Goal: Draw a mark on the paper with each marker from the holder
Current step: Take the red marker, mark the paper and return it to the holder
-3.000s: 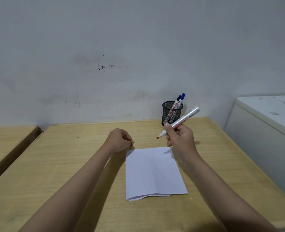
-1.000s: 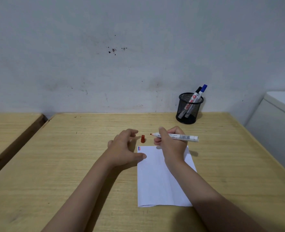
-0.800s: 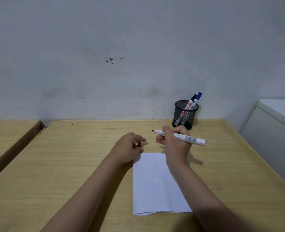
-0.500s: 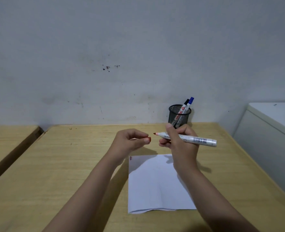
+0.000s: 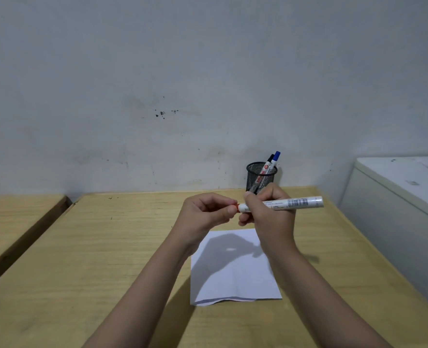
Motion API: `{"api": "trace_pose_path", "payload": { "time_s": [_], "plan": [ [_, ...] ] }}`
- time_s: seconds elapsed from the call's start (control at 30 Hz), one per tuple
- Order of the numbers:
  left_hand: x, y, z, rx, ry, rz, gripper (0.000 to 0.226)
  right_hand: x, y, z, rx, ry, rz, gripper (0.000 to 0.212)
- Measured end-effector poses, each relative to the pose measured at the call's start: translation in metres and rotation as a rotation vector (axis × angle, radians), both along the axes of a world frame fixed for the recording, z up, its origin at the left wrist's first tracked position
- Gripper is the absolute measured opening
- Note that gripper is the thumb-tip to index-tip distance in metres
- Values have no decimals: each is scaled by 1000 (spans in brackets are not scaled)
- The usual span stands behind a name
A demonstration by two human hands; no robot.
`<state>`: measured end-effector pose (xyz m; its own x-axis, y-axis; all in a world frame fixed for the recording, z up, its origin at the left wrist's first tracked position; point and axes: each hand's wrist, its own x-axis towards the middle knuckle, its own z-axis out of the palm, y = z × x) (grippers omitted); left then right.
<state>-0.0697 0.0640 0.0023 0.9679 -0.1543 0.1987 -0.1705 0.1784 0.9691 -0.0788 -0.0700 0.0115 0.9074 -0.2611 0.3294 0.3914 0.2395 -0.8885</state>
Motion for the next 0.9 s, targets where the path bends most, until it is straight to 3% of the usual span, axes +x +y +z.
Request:
{"api": "trace_pose_path", "payload": {
  "time_s": [0.17,0.3,0.37,0.43,0.53,0.6,0.73,0.9],
  "plan": [
    [-1,-5,6,3,-59,68,9,4,-1,3,72,21,63,32],
    [6,-2,6,-27,-39,230,8,14,1,1,188,375,331,31],
    [12,0,6,-2,-48,341,11,16,-2,0,145,483,417,34],
    [17,1,5,41,-72,405,13,18,-8,-2,-39,409,333,29],
    [25,-3,6,97,-104,419,15,27,-23,-1,-434,126,18,30],
    [31,-11,10,113,-133,404,16,35,-32,2,-583,37,-1,28],
    [52,-30,19,118,-172,359,15,52,-47,1,-671,-101,103,29],
    [87,-54,28,122,-237,316,19,85,-71,12,-571,-235,-62,41]
  ]
}}
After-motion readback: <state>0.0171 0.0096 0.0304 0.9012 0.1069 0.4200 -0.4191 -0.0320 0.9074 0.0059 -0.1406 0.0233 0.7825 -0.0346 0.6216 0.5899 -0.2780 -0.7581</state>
